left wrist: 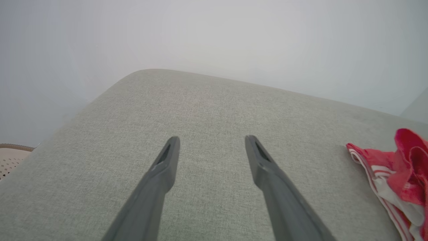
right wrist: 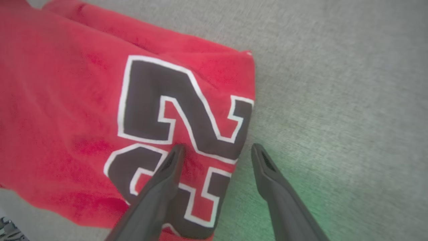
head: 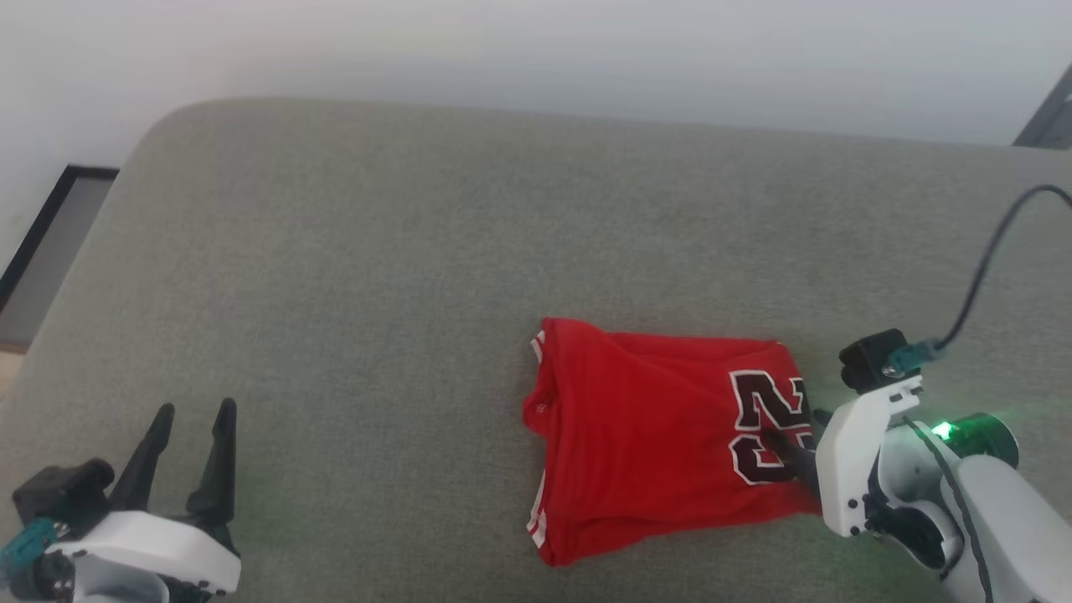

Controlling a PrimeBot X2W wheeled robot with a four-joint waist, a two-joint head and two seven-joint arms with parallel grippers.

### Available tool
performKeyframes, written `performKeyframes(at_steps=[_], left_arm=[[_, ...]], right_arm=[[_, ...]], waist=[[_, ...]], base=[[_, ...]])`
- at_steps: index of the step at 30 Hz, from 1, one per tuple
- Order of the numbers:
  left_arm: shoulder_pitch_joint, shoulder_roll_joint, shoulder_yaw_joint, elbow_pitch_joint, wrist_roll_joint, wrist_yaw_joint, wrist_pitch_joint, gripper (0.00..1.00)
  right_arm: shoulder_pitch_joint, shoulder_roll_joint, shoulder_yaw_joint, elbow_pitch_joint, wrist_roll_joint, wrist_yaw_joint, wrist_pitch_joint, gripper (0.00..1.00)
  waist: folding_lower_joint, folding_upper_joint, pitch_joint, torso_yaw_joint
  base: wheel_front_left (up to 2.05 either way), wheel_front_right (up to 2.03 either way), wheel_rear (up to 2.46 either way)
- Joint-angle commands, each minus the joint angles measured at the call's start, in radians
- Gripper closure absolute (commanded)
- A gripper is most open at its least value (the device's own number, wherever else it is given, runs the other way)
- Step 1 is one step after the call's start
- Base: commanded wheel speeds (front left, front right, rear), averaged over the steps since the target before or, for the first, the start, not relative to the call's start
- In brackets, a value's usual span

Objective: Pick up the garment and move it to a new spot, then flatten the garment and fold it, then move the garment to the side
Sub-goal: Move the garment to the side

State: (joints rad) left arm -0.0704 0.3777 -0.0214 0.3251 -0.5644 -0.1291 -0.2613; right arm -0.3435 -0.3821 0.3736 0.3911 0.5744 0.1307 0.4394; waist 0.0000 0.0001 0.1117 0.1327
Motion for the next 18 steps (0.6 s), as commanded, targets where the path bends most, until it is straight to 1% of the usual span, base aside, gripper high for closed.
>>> performKeyframes(at_steps=[1, 2, 7, 8, 9, 15, 18], left_arm=[[-0.022, 0.000, -0.006, 0.002, -0.009, -0.002, -0.004, 0.00], [-0.028, 0.001, -0.010, 0.004, -0.013, -0.002, -0.004, 0.00], [-0.047, -0.001, -0.022, 0.010, -0.019, -0.002, -0.004, 0.00], [-0.053, -0.002, -0.024, 0.013, -0.019, -0.002, -0.004, 0.00], [-0.059, -0.003, -0.026, 0.013, -0.020, -0.002, -0.004, 0.00], [-0.084, -0.004, -0.030, 0.017, -0.022, -0.002, -0.004, 0.00], [-0.098, -0.002, -0.031, 0.007, -0.017, -0.002, -0.004, 0.00]], right_arm=[[-0.016, 0.004, 0.005, 0.011, -0.001, 0.000, 0.039, 0.00], [-0.030, 0.018, -0.008, 0.039, -0.001, 0.000, 0.094, 0.00], [-0.049, 0.063, -0.011, 0.089, -0.022, 0.000, 0.216, 0.00], [-0.052, 0.069, -0.014, 0.090, -0.025, 0.000, 0.232, 0.65], [-0.057, 0.072, -0.009, 0.086, -0.034, 0.000, 0.246, 1.00], [-0.085, 0.070, -0.059, 0.046, -0.067, -0.001, 0.271, 1.00], [-0.103, 0.050, -0.096, 0.013, -0.088, -0.001, 0.280, 1.00]], waist=[[0.0000, -0.0001, 0.020, 0.018], [0.0000, -0.0001, 0.031, 0.025], [0.0000, -0.0001, 0.053, 0.036], [0.0000, -0.0001, 0.056, 0.036], [0.0000, -0.0001, 0.058, 0.037], [0.0000, -0.0001, 0.073, 0.022], [0.0000, -0.0001, 0.080, 0.007]], base=[[0.00, 0.00, 0.00], [0.00, 0.00, 0.00], [0.00, 0.00, 0.00], [0.00, 0.00, 0.00], [0.00, 0.00, 0.00], [0.00, 0.00, 0.00], [0.00, 0.00, 0.00]])
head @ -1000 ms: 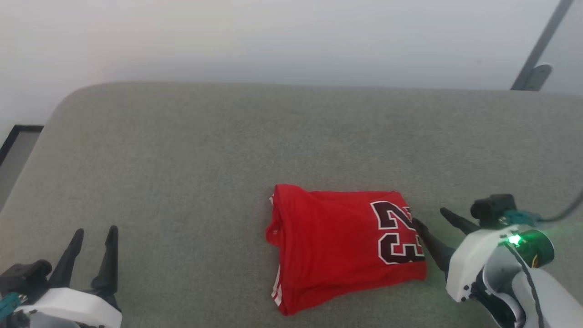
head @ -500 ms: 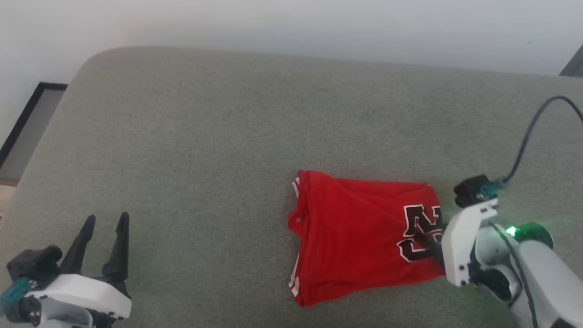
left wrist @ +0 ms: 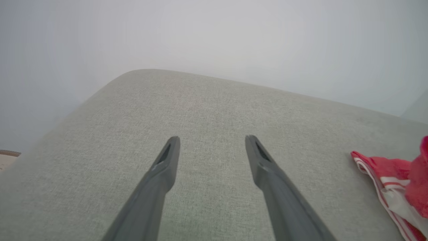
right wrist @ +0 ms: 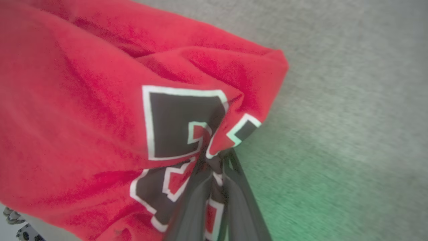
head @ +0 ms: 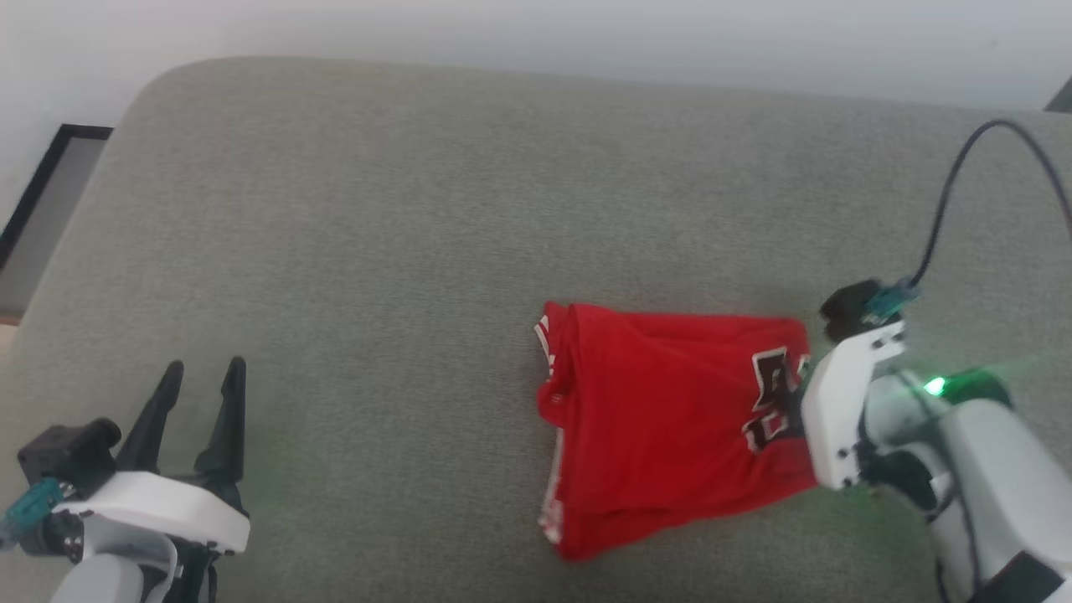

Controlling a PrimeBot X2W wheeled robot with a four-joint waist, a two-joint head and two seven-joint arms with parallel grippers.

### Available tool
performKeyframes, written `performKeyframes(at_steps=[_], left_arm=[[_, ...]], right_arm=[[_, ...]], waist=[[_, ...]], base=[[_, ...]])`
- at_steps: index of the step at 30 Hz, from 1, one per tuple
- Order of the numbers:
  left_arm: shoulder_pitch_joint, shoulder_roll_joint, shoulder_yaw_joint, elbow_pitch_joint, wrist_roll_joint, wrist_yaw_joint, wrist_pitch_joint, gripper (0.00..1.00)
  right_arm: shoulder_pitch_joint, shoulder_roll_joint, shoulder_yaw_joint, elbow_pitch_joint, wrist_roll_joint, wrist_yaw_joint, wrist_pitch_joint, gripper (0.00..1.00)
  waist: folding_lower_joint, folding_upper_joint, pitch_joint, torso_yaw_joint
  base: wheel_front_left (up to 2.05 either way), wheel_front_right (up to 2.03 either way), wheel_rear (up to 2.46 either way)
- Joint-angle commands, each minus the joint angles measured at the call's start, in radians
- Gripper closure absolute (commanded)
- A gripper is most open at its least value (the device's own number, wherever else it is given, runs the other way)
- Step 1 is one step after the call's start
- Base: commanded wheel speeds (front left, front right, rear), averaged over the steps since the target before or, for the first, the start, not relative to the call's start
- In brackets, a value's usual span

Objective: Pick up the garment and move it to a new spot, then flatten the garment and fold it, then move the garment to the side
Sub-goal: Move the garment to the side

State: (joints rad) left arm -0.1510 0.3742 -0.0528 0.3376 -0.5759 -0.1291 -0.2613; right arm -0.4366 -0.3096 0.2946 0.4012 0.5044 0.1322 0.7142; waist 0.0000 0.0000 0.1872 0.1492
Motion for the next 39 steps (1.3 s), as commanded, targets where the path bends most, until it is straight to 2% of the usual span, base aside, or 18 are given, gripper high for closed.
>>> performKeyframes(at_steps=[1, 8, 18, 24, 33, 39], left_arm=[[-0.022, 0.002, 0.000, -0.010, -0.004, -0.002, -0.004, 0.00], [-0.061, 0.005, -0.009, -0.030, 0.004, -0.002, -0.004, 0.00], [-0.151, 0.023, -0.082, -0.062, 0.009, -0.002, -0.004, 0.00], [-0.217, 0.041, -0.141, -0.078, 0.022, -0.001, -0.004, 0.00], [-0.329, 0.090, -0.243, -0.089, 0.003, -0.001, -0.004, 0.00], [-0.397, 0.121, -0.303, -0.099, -0.006, -0.002, -0.004, 0.00]], right_arm=[[-0.013, -0.028, -0.032, -0.010, -0.024, -0.003, 0.008, 1.00], [-0.040, -0.074, -0.112, -0.072, -0.053, -0.002, 0.032, 1.00], [-0.127, -0.200, -0.241, -0.086, -0.104, -0.002, 0.027, 1.00], [-0.192, -0.268, -0.277, -0.053, -0.129, -0.002, -0.021, 1.00], [-0.274, -0.324, -0.323, 0.007, -0.181, -0.002, -0.091, 1.00], [-0.320, -0.359, -0.359, 0.054, -0.272, -0.002, -0.167, 1.00]], waist=[[0.0000, 0.0000, 0.008, -0.016], [0.0000, 0.0000, 0.033, -0.064], [0.0000, 0.0000, 0.095, -0.177], [0.0000, 0.0000, 0.146, -0.246], [0.0000, 0.0000, 0.228, -0.328], [0.0000, 0.0000, 0.285, -0.356]], base=[[0.00, 0.00, 0.00], [0.00, 0.00, 0.00], [0.00, 0.00, 0.00], [0.00, 0.00, 0.00], [0.00, 0.00, 0.00], [0.00, 0.00, 0.00]])
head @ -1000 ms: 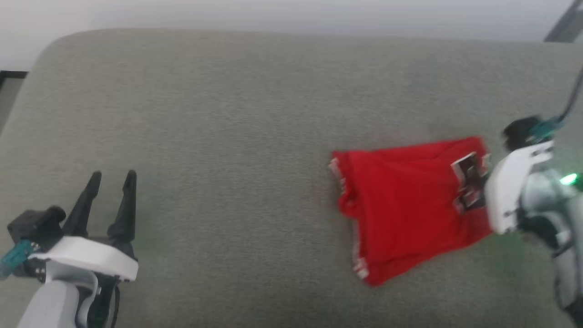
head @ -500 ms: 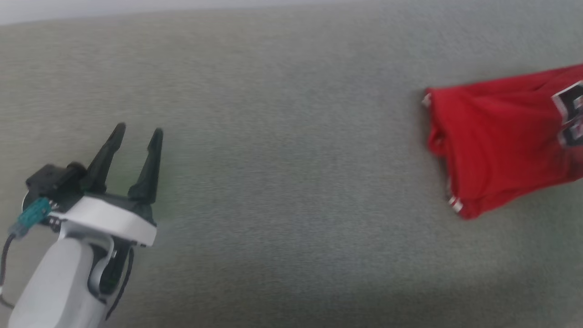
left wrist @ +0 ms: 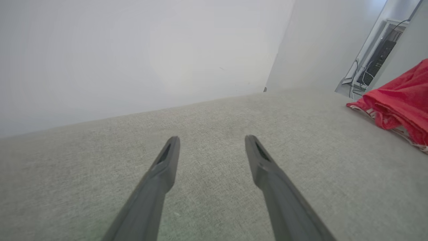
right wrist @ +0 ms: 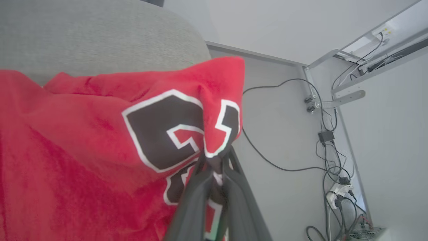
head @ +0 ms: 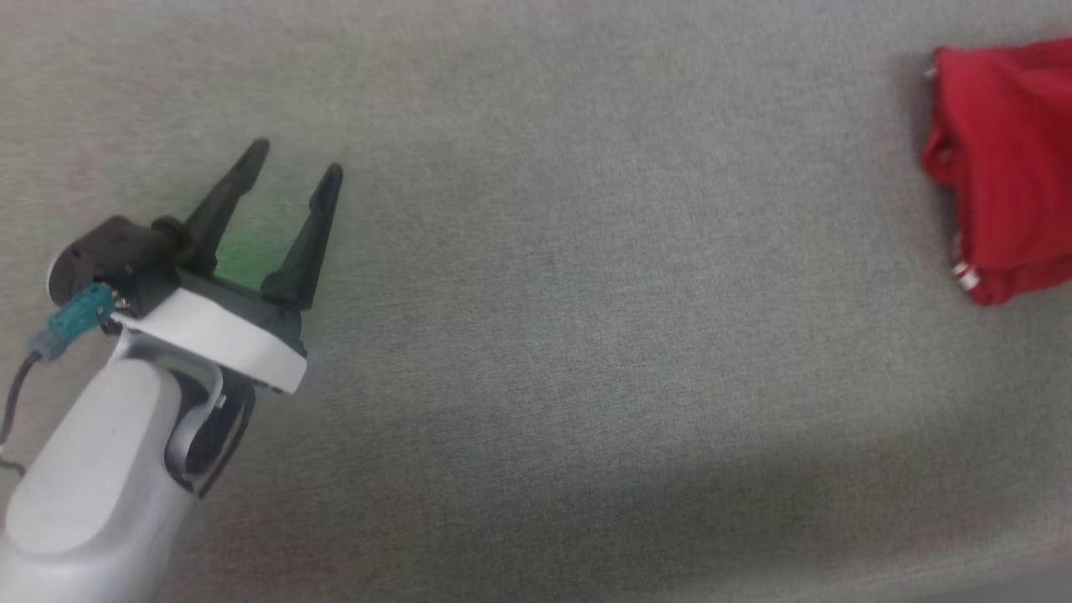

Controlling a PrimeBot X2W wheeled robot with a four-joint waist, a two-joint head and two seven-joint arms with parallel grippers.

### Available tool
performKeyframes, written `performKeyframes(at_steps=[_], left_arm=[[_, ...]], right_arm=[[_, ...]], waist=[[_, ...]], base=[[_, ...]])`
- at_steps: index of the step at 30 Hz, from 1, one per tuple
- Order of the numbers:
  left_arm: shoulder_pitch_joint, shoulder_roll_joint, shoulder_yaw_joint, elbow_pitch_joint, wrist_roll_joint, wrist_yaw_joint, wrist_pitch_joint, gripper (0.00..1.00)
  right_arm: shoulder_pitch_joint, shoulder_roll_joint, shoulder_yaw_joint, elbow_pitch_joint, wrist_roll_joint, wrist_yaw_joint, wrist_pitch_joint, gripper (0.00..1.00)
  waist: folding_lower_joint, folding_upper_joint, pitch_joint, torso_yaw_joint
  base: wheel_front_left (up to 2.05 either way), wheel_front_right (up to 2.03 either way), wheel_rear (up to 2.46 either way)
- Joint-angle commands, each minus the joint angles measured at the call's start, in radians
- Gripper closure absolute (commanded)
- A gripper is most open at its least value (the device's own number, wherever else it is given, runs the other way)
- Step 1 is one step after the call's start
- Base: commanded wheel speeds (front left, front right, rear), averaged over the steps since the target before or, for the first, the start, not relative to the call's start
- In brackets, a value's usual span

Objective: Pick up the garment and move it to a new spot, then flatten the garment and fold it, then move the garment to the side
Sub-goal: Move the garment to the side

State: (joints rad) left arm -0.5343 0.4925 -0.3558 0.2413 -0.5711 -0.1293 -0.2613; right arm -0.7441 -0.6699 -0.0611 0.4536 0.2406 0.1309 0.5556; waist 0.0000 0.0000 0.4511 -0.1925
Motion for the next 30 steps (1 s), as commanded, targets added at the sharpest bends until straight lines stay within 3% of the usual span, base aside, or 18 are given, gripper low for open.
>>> performKeyframes(at_steps=[1, 19, 20, 21, 22, 30], left_arm=[[-0.021, 0.006, -0.008, -0.003, -0.013, -0.001, -0.004, 0.00], [-0.097, 0.038, -0.057, 0.006, -0.032, -0.001, -0.004, 0.00], [-0.096, 0.038, -0.053, 0.007, -0.034, -0.001, -0.004, 0.00], [-0.093, 0.035, -0.047, 0.007, -0.037, -0.001, -0.004, 0.00], [-0.090, 0.034, -0.044, 0.006, -0.040, -0.001, -0.004, 0.00], [-0.039, 0.020, 0.007, 0.013, -0.038, -0.001, -0.004, 0.00]], right_arm=[[-0.020, 0.000, -0.018, 0.011, -0.031, 0.000, -0.019, 1.00], [-0.071, 0.135, -0.149, 0.189, -0.258, 0.000, -0.138, 1.00], [-0.079, 0.139, -0.164, 0.193, -0.270, 0.000, -0.146, 0.68], [-0.085, 0.145, -0.177, 0.197, -0.282, 0.000, -0.151, 0.27], [-0.088, 0.153, -0.188, 0.201, -0.291, 0.000, -0.150, 0.00], [-0.099, 0.193, -0.240, 0.181, -0.295, 0.000, -0.172, 0.00]], waist=[[0.0000, 0.0000, 0.030, -0.016], [0.0000, 0.0000, 0.116, 0.026], [0.0000, 0.0000, 0.116, 0.028], [0.0000, 0.0000, 0.114, 0.029], [0.0000, 0.0000, 0.111, 0.030], [0.0000, 0.0000, 0.051, 0.035]], base=[[0.00, 0.00, 0.00], [0.00, 0.00, 0.00], [0.00, 0.00, 0.00], [0.00, 0.00, 0.00], [0.00, 0.00, 0.00], [0.00, 0.00, 0.00]])
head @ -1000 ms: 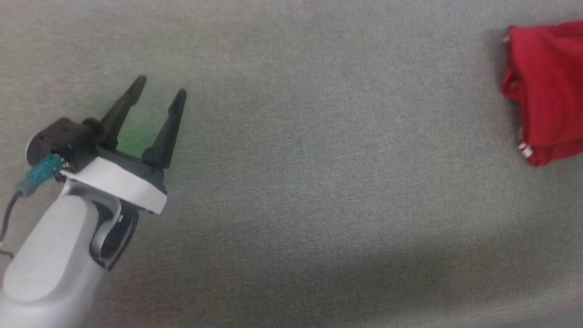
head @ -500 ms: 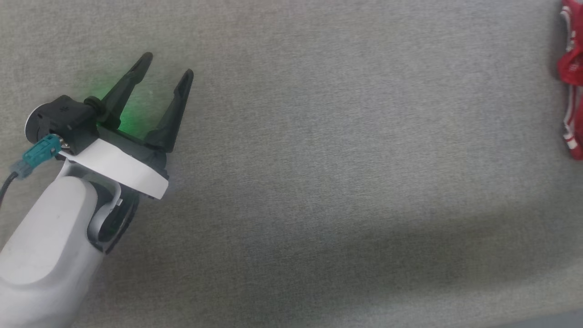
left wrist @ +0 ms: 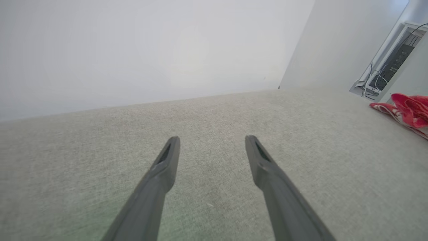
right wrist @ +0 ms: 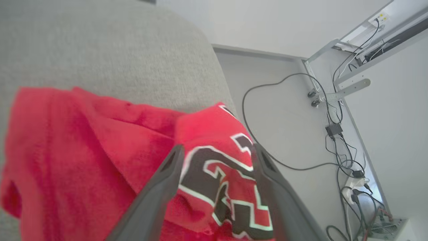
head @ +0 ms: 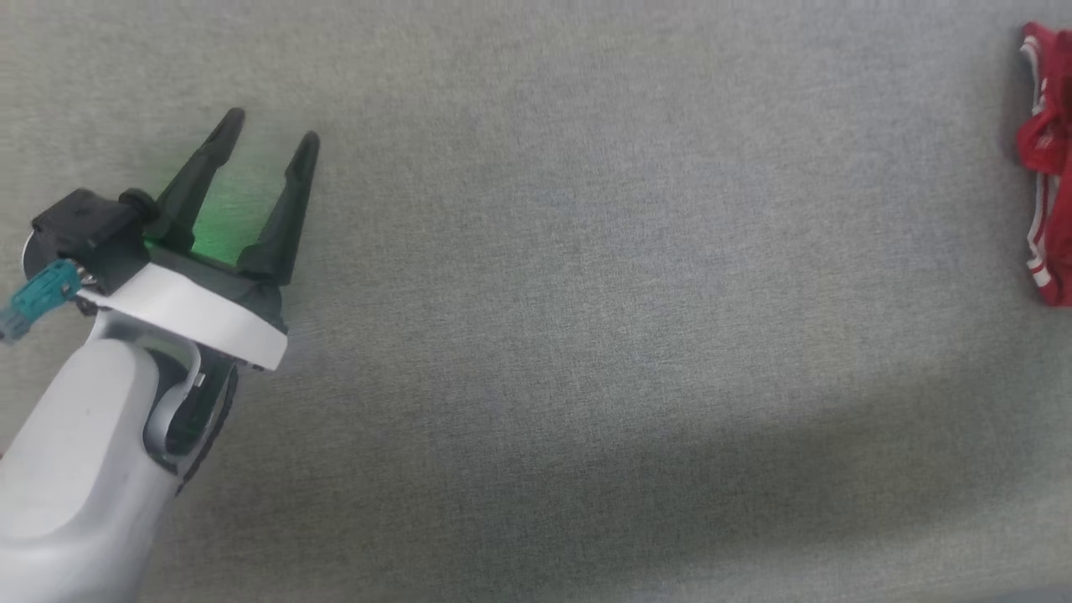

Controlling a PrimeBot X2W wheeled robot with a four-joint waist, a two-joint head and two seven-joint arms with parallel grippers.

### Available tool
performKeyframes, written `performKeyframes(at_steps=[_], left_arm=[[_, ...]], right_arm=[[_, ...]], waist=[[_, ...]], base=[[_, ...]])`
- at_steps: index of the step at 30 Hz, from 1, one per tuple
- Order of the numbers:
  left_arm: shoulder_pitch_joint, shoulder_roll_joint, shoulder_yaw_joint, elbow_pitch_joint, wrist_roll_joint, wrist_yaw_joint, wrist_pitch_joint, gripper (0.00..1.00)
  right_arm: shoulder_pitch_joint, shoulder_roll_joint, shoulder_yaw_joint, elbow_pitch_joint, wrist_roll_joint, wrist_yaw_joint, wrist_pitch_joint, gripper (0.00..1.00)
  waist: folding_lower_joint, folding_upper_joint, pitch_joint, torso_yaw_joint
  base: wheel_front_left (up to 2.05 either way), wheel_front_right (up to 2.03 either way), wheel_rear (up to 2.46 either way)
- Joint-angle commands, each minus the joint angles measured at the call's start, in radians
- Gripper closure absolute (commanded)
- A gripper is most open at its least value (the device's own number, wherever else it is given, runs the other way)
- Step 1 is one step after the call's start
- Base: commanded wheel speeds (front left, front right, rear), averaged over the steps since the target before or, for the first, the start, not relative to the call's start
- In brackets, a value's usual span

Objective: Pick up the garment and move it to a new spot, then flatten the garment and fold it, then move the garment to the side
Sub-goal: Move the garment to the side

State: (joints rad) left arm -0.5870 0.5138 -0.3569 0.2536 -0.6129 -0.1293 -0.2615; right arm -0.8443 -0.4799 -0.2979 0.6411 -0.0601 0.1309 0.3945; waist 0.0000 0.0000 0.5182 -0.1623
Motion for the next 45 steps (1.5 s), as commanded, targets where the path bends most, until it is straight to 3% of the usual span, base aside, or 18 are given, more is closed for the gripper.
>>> performKeyframes(at_steps=[1, 15, 23, 38, 45], left_arm=[[0.021, -0.005, 0.017, 0.002, 0.005, -0.001, -0.004, 0.00], [0.187, -0.081, 0.172, 0.026, 0.032, -0.001, -0.004, 0.00], [0.319, -0.127, 0.272, 0.057, 0.066, -0.001, -0.004, 0.00], [0.501, -0.172, 0.438, 0.046, 0.156, -0.001, -0.004, 0.00], [0.563, -0.184, 0.447, 0.048, 0.129, -0.001, -0.004, 0.00]], right_arm=[[0.003, 0.006, -0.007, -0.011, 0.013, 0.000, -0.014, 0.00], [0.099, 0.081, 0.113, -0.089, 0.179, 0.000, -0.148, 0.00], [0.264, 0.116, 0.212, -0.139, 0.289, 0.000, -0.300, 0.00], [0.514, 0.167, 0.313, -0.202, 0.340, 0.000, -0.496, 0.00], [0.606, 0.205, 0.303, -0.212, 0.343, 0.000, -0.559, 0.00]], waist=[[0.0000, 0.0000, -0.026, 0.007], [0.0000, 0.0000, -0.236, 0.094], [0.0000, 0.0000, -0.374, 0.168], [0.0000, 0.0000, -0.488, 0.211], [0.0000, 0.0000, -0.515, 0.215]], base=[[0.00, 0.00, 0.00], [0.00, 0.00, 0.00], [0.00, 0.00, 0.00], [0.00, 0.00, 0.00], [0.00, 0.00, 0.00]])
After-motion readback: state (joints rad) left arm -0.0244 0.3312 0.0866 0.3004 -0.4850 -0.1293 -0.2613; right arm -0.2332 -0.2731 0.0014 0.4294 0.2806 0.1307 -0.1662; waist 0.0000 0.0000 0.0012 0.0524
